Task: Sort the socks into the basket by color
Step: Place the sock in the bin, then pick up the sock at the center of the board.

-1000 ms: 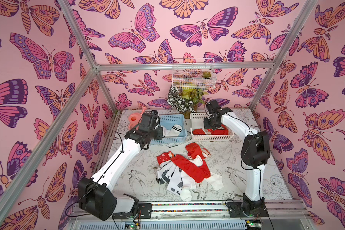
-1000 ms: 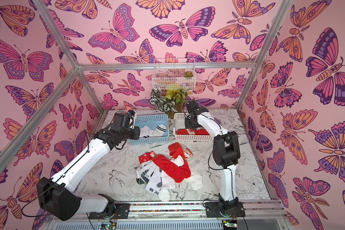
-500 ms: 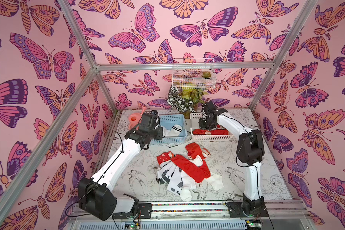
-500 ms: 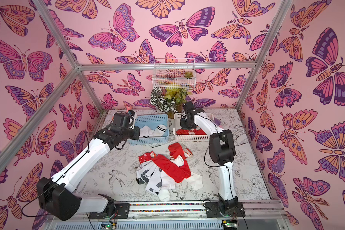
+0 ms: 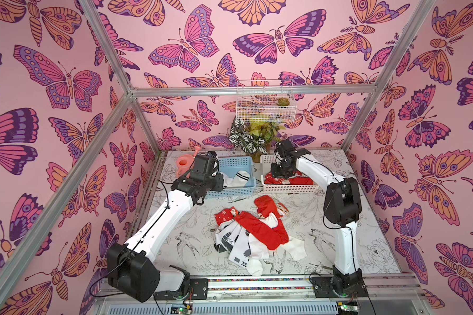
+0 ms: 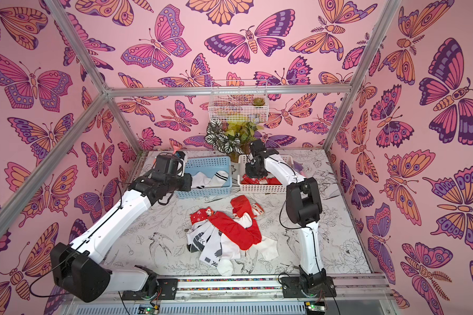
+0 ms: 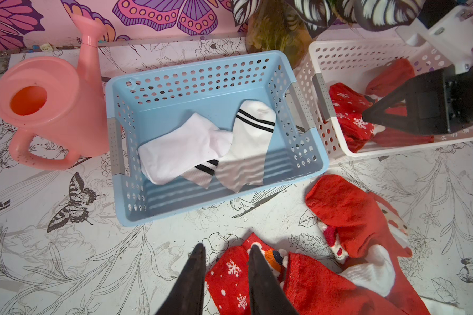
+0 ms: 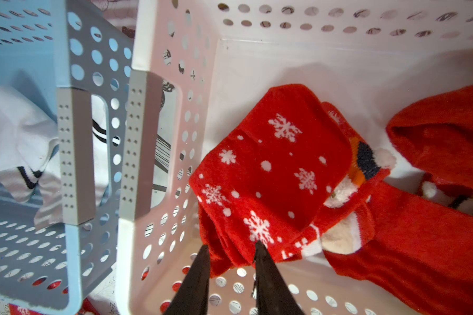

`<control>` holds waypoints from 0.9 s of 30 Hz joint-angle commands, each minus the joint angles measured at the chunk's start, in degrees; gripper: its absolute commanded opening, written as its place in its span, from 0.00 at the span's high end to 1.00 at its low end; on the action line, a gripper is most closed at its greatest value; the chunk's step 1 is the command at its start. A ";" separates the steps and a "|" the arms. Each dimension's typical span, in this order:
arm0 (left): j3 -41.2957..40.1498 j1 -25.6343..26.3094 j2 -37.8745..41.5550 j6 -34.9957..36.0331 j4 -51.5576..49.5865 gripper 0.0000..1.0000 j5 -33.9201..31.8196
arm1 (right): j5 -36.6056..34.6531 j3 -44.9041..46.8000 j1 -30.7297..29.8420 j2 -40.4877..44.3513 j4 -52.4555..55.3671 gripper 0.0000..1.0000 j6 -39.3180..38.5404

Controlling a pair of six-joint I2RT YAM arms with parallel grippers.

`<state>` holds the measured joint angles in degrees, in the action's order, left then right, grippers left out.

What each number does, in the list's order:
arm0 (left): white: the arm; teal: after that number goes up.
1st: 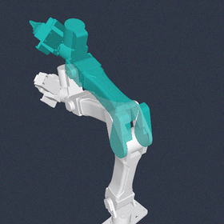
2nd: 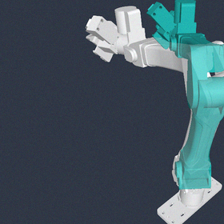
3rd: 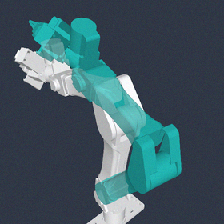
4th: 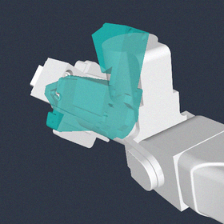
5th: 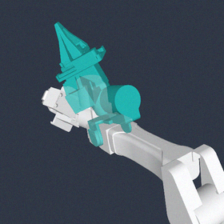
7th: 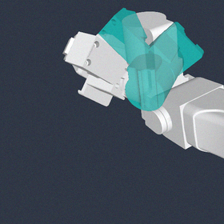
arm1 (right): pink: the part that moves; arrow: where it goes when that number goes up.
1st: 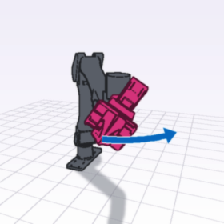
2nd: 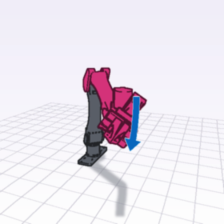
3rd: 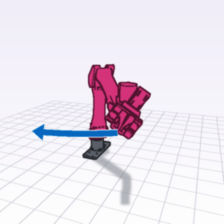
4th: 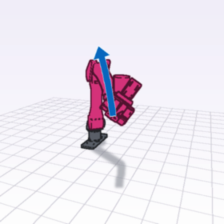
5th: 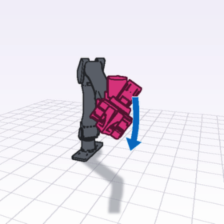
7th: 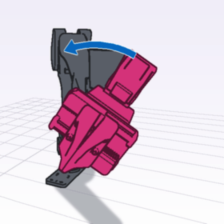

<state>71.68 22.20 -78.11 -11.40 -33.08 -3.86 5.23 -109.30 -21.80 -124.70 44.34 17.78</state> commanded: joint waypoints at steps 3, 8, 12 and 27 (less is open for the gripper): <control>-0.81 0.29 1.11 0.59 -0.41 0.70 0.94 | 0.48 1.11 -0.43 3.48 0.74 0.69 -0.52; -0.68 0.30 0.89 0.24 -0.41 0.69 2.00 | 0.30 5.31 -0.46 9.16 1.44 0.68 -1.19; -0.67 0.38 0.30 -0.18 -0.41 0.70 2.28 | 0.26 12.01 -0.56 16.23 -0.11 0.68 -1.18; 0.27 3.28 -0.59 -1.65 -0.41 0.70 2.80 | -0.31 36.48 -0.52 41.71 -1.99 0.65 -1.35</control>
<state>71.70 25.21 -78.13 -12.08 -33.06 -1.91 5.21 -74.00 -21.91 -86.04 42.59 16.64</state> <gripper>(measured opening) 0.301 0.348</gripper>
